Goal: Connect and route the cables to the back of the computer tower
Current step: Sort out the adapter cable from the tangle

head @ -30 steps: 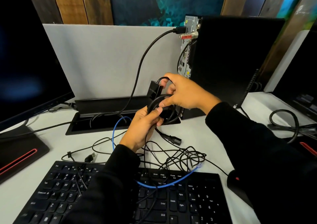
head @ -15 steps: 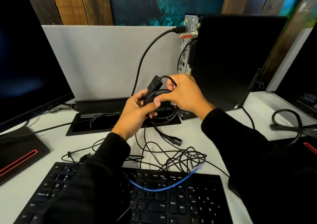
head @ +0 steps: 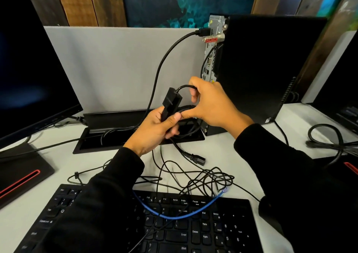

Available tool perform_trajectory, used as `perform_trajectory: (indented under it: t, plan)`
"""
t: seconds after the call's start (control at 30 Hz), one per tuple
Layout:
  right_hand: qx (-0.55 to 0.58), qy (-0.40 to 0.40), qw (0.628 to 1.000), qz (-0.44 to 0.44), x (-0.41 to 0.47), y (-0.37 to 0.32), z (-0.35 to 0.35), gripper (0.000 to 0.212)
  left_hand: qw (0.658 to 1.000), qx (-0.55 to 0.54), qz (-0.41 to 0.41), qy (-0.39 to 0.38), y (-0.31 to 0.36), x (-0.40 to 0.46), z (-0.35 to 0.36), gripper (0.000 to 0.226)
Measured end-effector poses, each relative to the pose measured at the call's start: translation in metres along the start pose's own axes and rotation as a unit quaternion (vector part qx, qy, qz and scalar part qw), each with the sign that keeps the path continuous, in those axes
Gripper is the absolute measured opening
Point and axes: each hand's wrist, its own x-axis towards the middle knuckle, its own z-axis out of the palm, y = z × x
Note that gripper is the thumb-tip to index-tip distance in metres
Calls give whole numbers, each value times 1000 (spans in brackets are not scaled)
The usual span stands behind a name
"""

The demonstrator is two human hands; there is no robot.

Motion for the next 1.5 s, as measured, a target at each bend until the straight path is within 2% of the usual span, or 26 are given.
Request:
perform_trajectory:
  t: [0.1,0.2,0.3,0.37,0.43,0.53,0.63,0.8,0.93,1.0,1.1,1.17,1.3,1.43,1.5]
  plan:
    - [2,-9,1000,-7,-4,-7,-9,50,993,88,23,73,0,1,1,10]
    - [81,-2,997,1,-9,-11,-11,36,994,81,15,64,-1,1,5,15]
    - [153,19,988,15,-13,-11,-10,27,997,-71,-19,21,3,2,4,25]
    - [189,33,981,19,-18,-10,-12,27,971,-230,-56,-18,6,4,-3,39]
    - [225,35,974,12,-26,-9,-13,29,942,-317,-108,-26,8,6,-9,54]
    - [249,27,968,-1,-36,-9,-12,31,952,-264,-152,13,10,8,-5,35]
    - [213,16,977,-6,-39,-11,-16,36,955,-253,-156,17,12,7,-1,23]
    - [134,5,991,-2,-43,-9,-22,28,951,-251,-170,-54,12,7,-3,27]
    - [137,8,991,-6,-38,-1,-23,32,946,-266,-146,-113,9,11,-8,33]
    - [125,8,992,-19,-39,1,-23,29,954,-248,-151,-80,8,15,-10,33]
    - [102,0,995,-20,-44,2,-14,27,970,-169,-170,31,7,19,-5,15]
    - [89,16,996,-22,-46,3,-8,24,977,-127,-156,63,8,18,0,21]
    - [16,34,999,-9,-46,6,-6,25,989,-78,-103,73,11,11,4,27]
    - [-43,19,998,30,-43,11,-4,34,996,-63,-45,40,18,4,6,27]
    - [-54,15,997,43,-40,11,-3,35,999,-33,-18,15,19,2,7,16]
